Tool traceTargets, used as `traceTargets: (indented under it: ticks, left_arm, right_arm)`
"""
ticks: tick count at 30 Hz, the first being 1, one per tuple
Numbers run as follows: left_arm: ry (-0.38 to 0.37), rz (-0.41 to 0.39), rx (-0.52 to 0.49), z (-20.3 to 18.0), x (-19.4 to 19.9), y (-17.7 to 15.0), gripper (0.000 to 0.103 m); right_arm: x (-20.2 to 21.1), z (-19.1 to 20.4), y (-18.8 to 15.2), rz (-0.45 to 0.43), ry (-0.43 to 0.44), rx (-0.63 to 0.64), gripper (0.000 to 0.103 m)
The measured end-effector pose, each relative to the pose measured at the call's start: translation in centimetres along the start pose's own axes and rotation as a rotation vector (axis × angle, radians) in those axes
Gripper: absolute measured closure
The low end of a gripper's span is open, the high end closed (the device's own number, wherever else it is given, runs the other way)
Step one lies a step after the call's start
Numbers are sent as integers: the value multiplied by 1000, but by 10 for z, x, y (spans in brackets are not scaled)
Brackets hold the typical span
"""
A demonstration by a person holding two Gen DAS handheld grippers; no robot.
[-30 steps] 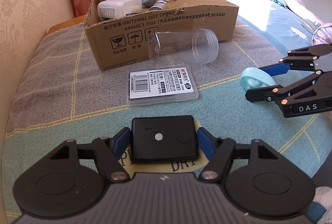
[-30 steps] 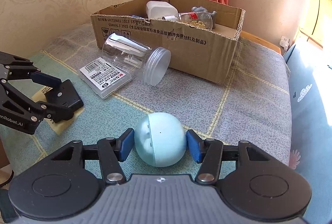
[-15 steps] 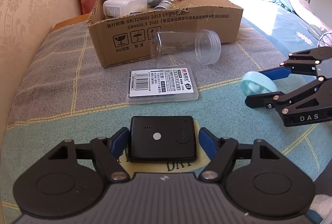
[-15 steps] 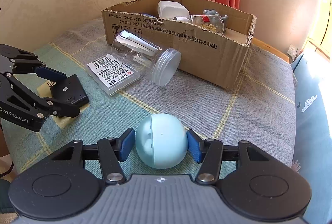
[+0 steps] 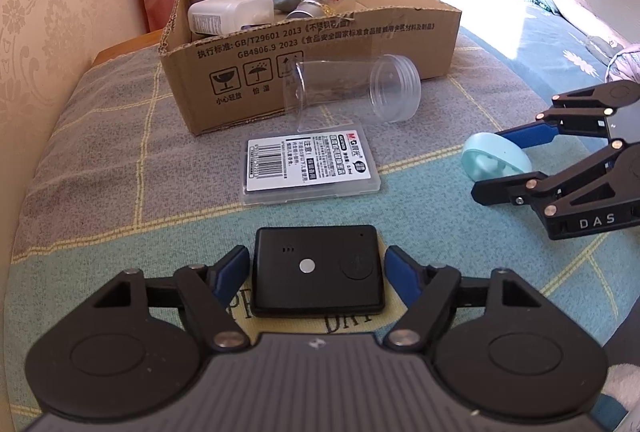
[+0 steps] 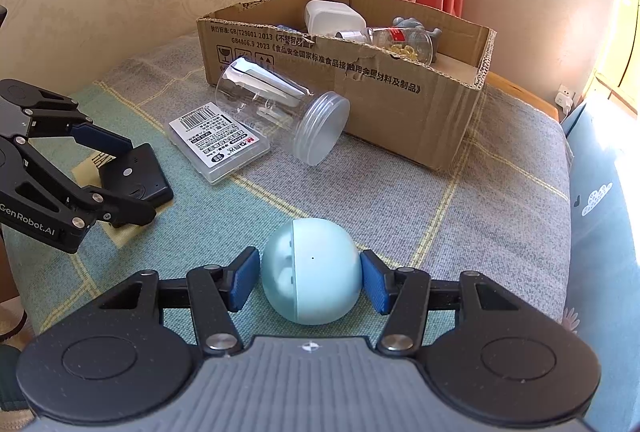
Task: Organize rigid objects
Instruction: 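Lift the black power bank and teal case off the blanket with both tools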
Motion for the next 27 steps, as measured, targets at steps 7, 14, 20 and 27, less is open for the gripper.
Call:
traceTargets:
  ticks: [7,14,20,27]
  left_arm:
    - [-22,3,-6,-2,0,1,34]
    - [-48,42,-14,-2,-1,2,34]
    - [-63,61,-32,-2,6,5,34]
    - [-62,35,-73,-3,21,17,34]
  right_arm:
    - [0,0,0,1,2,-1,42]
    - [0,-1,3,23,-2,-23,45]
    - [8,-1,9,25,-5,-7,47]
    - [18,-2,15,27,-4,16,47]
Point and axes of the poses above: each gripper's, at about its wrist camera, not at the fingertips, and x roughly against the way its jaws point, z to its left, y to its top, the point moved 9 cm from there along -x, roughly the way its jaws point, and after that the axes turned 8 degrees about -x, right-handed, at the moved point
